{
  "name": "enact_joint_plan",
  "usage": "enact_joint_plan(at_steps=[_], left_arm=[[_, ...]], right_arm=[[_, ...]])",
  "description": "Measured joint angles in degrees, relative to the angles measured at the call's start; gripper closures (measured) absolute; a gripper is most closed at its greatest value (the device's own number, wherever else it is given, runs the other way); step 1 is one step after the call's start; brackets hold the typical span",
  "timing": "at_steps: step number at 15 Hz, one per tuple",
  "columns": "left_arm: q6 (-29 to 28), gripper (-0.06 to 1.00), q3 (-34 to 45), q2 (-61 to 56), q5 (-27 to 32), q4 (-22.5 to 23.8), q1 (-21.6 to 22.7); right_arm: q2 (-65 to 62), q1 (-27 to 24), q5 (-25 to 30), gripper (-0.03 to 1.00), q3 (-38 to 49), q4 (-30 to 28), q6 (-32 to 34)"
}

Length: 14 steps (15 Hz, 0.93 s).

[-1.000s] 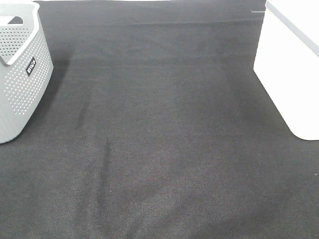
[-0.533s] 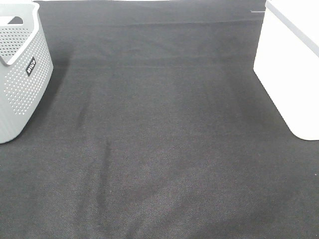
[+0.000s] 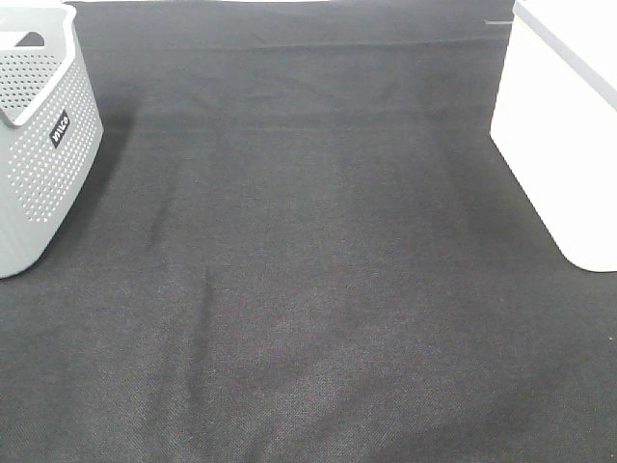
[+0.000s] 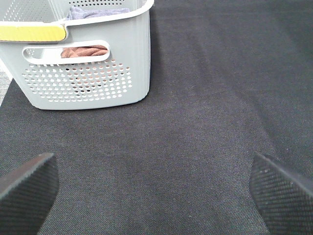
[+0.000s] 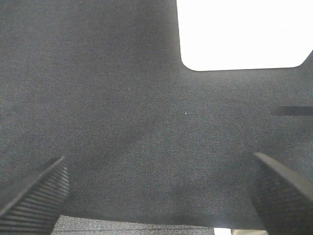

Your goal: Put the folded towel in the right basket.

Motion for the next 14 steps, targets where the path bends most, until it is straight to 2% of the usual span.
enact_joint_plan(at_steps=[14], left_arm=[[0.0,-0.04,0.0,0.0,0.0,-0.06,0.0]], right_arm=[[0.0,0.0,0.0,0.01,0.06,0.0,0.0]])
